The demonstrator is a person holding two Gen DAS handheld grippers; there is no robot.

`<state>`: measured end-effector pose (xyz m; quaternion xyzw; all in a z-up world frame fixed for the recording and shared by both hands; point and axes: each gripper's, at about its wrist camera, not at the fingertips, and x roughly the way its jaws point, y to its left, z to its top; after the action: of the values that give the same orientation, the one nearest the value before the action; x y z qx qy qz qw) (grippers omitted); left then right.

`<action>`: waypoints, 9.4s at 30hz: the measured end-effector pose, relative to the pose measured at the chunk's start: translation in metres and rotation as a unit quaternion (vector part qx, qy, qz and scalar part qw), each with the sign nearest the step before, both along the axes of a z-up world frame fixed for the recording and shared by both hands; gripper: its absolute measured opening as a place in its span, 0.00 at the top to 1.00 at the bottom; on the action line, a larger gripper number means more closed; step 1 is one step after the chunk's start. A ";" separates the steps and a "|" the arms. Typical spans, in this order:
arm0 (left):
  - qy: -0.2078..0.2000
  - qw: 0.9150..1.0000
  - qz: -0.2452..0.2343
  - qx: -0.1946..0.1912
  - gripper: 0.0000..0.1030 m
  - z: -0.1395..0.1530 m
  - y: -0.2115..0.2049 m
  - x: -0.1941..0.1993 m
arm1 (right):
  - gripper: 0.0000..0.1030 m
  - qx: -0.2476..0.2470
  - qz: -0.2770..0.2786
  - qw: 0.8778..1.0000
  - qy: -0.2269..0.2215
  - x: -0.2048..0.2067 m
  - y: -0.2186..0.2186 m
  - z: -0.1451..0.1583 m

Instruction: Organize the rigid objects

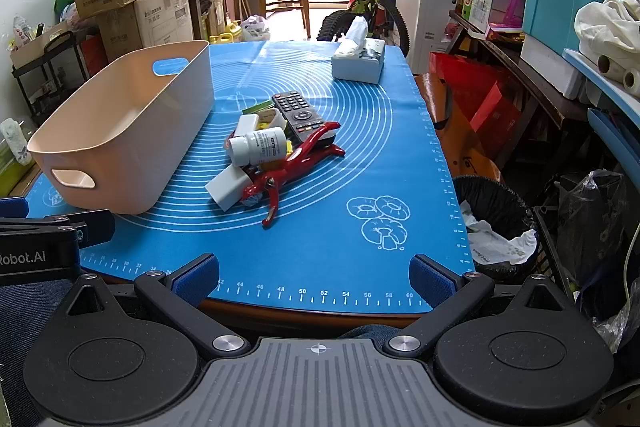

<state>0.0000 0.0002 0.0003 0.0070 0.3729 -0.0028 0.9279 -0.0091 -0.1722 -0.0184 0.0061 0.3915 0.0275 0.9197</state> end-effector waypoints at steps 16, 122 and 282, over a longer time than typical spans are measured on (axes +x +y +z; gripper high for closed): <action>0.002 1.000 0.001 0.000 0.01 -0.002 -0.002 -0.002 | 0.02 -0.002 0.001 1.000 -0.001 -0.001 0.002 0.001; 0.157 0.985 0.043 -0.058 0.55 -0.016 0.221 0.212 | 0.02 -0.021 0.020 0.999 0.028 0.189 0.064 -0.039; 0.170 0.982 0.035 -0.073 0.94 -0.027 0.221 0.212 | 0.32 0.036 -0.090 0.985 0.145 0.171 0.110 -0.071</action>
<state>0.2120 0.2210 -0.0269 -0.0738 0.5241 0.0011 0.8484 0.1615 -0.0624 -0.0891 0.0787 0.5170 -0.0422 0.8513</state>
